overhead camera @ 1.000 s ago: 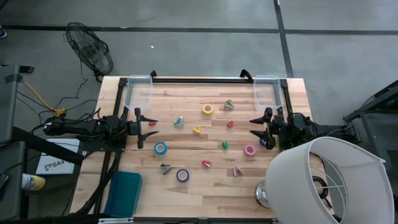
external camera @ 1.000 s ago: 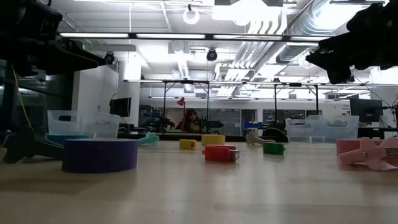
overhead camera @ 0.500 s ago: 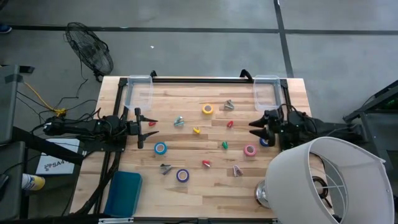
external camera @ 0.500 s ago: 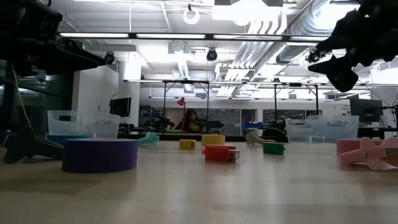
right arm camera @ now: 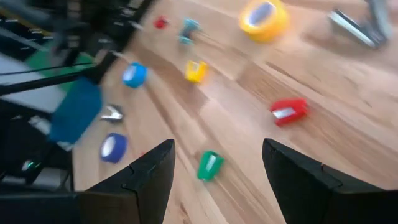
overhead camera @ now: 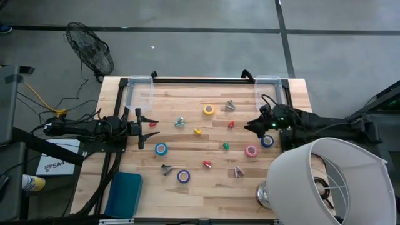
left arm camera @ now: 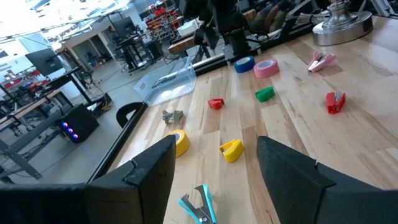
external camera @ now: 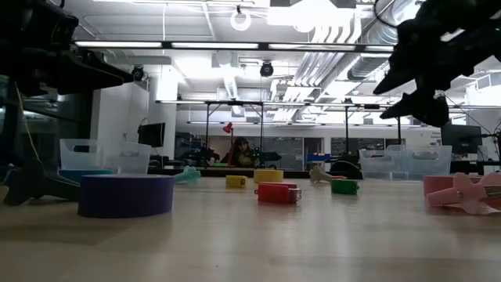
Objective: Pick and place Stapler, Stapler remover, tape
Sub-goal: Put the top purple tape into the right transparent bin
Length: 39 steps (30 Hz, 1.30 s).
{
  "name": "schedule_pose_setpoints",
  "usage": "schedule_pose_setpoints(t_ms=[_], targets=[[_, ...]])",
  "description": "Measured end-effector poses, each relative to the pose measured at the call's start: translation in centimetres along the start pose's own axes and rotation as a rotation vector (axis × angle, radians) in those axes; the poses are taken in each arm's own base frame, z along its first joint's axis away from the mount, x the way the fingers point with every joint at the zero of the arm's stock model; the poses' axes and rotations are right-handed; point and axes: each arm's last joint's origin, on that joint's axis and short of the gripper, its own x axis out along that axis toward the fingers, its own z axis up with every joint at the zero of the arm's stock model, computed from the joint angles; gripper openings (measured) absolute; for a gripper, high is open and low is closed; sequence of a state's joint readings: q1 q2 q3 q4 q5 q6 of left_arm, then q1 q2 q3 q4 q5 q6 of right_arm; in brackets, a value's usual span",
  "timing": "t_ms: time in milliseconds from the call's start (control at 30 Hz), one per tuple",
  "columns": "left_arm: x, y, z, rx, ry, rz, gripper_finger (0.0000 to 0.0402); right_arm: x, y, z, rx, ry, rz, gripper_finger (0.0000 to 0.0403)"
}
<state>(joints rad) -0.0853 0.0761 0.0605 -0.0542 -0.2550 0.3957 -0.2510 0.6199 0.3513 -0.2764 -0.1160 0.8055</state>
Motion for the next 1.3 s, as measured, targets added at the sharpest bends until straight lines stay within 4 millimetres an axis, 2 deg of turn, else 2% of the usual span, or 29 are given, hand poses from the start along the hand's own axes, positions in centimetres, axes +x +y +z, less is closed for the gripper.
schedule_pose_setpoints(t_ms=[367,700,1033,1300], targets=[[0.0,0.0,0.0,0.000,0.000,0.000,0.0221,1.4,0.7,1.5,0.200,0.151,-0.249,0.0233],[0.0,0.0,0.0,0.000,0.000,-0.001,0.0221,1.4,-0.3,0.7,0.437,0.311,-0.604,0.0233],[0.0,0.0,0.0,0.000,0.000,-0.001,0.0221,1.9,-0.8,0.2,0.536,0.360,-0.698,0.0233],[0.0,0.0,0.0,0.000,0.000,-0.001,0.0221,2.7,-1.4,-0.5,0.583,0.473,-0.794,0.0233]])
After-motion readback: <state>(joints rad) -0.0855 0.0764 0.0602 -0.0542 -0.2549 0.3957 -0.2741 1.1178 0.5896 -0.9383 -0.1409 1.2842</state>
